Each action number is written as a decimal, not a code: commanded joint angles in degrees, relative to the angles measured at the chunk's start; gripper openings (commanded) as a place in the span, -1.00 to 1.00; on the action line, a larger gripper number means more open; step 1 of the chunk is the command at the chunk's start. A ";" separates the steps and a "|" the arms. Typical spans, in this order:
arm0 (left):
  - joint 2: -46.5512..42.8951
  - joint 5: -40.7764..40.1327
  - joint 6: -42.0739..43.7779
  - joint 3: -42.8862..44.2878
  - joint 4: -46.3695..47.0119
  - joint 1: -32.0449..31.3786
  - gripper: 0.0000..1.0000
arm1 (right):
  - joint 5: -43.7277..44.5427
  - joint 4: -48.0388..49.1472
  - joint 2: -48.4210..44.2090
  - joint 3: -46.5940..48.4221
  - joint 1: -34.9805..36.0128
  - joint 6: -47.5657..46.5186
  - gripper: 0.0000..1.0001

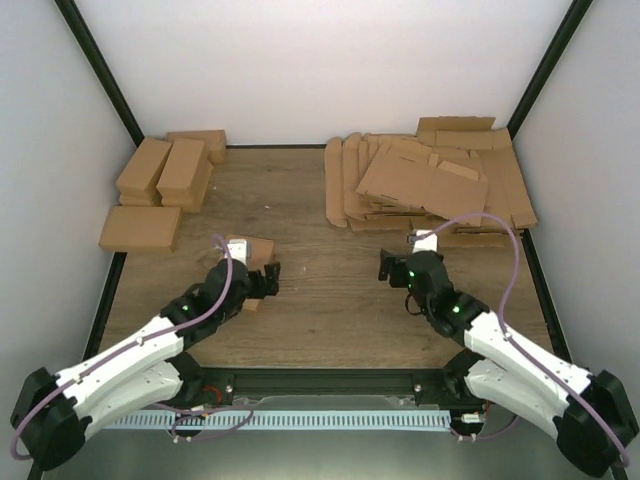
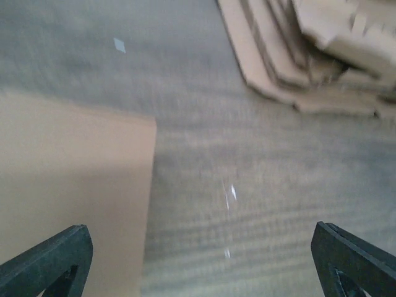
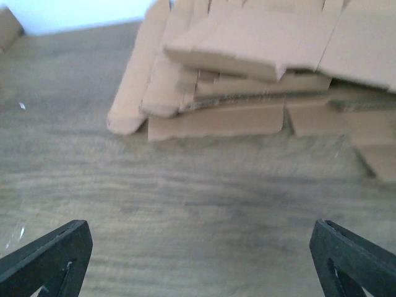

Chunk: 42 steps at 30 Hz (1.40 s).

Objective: Fold the paper box

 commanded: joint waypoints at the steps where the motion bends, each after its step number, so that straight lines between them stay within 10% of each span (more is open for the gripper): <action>1: -5.66 -12.13 12.76 -0.71 8.40 2.53 1.00 | 5.39 26.96 -9.06 -8.95 -1.68 -15.58 1.00; 6: -10.94 -23.02 25.45 -5.73 18.71 7.23 1.00 | -3.93 48.32 -16.18 -23.44 -9.14 -26.68 1.00; 13: -12.75 -16.59 32.92 -16.45 37.13 20.34 1.00 | -19.16 55.48 -8.98 -25.11 -24.63 -26.96 1.00; 21: 4.29 -4.45 33.60 -17.29 54.66 36.09 1.00 | -22.01 72.03 13.16 -21.86 -28.79 -30.89 1.00; 32: 30.55 4.12 38.18 -12.93 77.29 39.86 1.00 | -31.41 87.49 37.37 -16.35 -35.18 -29.07 1.00; 42: 38.22 8.83 36.13 -9.84 77.82 43.00 1.00 | -31.97 81.73 36.90 -14.02 -37.59 -25.97 1.00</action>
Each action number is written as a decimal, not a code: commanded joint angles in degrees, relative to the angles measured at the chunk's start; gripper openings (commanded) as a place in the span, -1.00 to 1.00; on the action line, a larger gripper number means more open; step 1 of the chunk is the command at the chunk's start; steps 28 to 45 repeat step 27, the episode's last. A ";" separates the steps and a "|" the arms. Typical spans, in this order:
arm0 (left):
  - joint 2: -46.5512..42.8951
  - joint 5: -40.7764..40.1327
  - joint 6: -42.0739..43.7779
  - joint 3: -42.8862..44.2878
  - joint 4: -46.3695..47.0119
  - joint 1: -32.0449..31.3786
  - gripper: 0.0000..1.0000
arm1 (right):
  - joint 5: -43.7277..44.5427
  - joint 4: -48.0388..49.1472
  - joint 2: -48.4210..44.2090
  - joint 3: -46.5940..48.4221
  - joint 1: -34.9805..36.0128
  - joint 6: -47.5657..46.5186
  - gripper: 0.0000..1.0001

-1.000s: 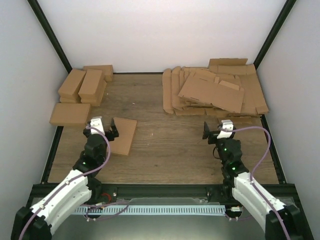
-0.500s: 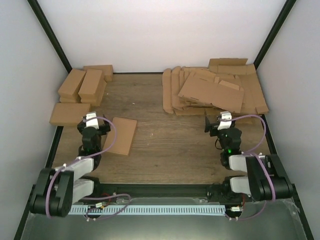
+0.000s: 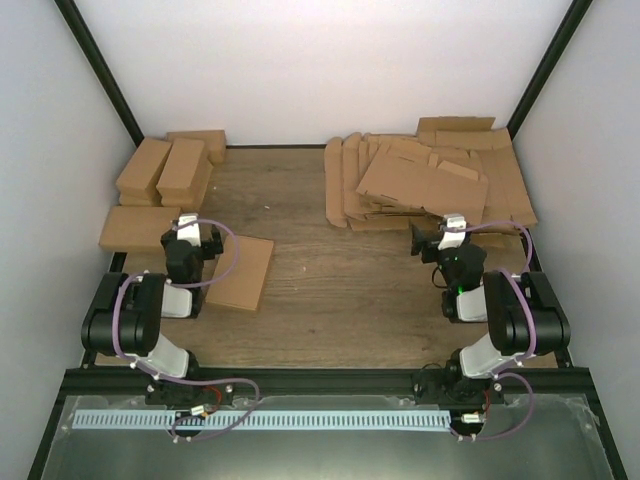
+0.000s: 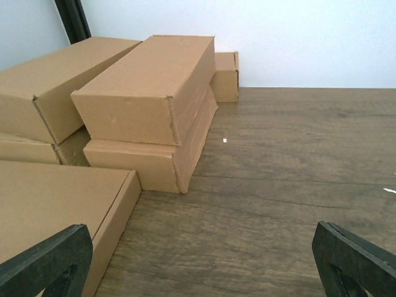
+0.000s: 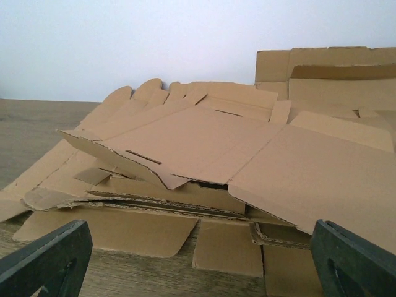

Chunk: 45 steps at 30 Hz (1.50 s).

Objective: Fold the paper box

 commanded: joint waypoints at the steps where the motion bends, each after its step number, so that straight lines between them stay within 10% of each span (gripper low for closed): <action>1: -0.37 3.03 -0.50 0.90 3.21 0.24 1.00 | -0.30 2.15 -0.03 1.37 -0.66 0.84 1.00; 45: -0.28 3.15 -0.55 0.96 3.34 0.33 1.00 | 0.05 1.01 -0.15 1.87 -0.56 0.90 1.00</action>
